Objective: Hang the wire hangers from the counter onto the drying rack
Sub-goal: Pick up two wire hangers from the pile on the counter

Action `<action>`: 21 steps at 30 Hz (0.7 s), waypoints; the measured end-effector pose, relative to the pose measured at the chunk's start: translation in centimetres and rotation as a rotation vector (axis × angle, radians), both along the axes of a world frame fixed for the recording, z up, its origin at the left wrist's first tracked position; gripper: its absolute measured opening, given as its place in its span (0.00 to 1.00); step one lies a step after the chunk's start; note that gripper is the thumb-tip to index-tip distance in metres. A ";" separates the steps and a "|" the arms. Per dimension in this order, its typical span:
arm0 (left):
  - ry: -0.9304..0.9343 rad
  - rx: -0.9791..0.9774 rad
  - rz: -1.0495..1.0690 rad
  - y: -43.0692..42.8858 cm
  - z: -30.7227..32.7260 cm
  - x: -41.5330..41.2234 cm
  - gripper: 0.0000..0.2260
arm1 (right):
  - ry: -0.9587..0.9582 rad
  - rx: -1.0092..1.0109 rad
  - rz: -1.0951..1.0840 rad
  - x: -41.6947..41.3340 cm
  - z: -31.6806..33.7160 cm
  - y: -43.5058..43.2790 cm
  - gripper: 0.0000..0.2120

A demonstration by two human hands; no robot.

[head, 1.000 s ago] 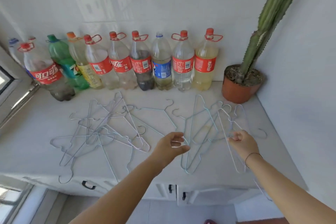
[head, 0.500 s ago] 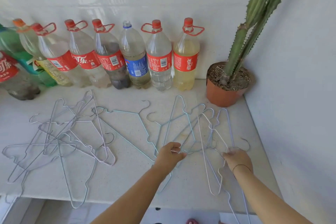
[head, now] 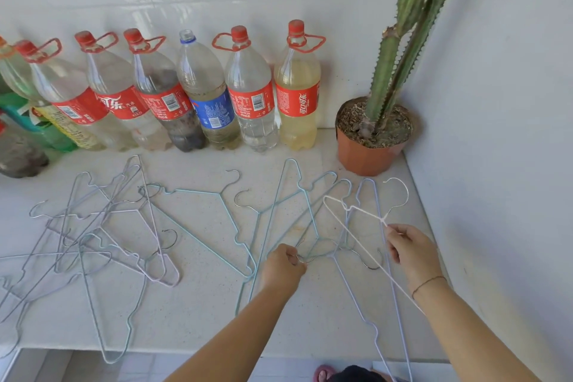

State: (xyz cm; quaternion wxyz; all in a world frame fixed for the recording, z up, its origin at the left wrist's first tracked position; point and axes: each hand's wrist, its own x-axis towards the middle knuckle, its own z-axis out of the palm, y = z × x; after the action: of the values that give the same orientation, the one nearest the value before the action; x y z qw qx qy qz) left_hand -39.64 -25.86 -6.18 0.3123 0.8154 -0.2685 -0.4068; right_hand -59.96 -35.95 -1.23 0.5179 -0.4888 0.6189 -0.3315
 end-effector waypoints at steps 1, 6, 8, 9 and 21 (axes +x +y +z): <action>-0.017 0.005 0.002 0.0 -0.1 -0.1 0.10 | -0.012 -0.020 0.008 -0.1 0.5 0.1 0.04; -0.107 -0.012 0.073 0.2 -0.2 -1.1 0.11 | -0.022 -0.051 -0.015 -0.3 1.0 0.5 0.05; -0.168 -0.022 0.141 0.1 0.1 -1.5 0.09 | -0.033 -0.046 -0.033 -0.2 0.9 0.5 0.06; -0.177 -0.027 0.168 0.1 0.2 -1.7 0.07 | -0.039 -0.045 -0.040 -0.1 0.9 0.5 0.06; 0.759 -0.014 0.346 -1.6 1.1 -5.9 0.00 | -0.098 -0.082 -0.074 0.2 0.8 1.4 0.05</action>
State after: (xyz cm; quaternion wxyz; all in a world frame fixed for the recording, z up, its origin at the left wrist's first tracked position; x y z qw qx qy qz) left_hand -45.54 -27.47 -5.12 0.4584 0.6386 0.0038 -0.6180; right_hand -59.73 -34.54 -0.40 0.5145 -0.4694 0.5965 -0.3990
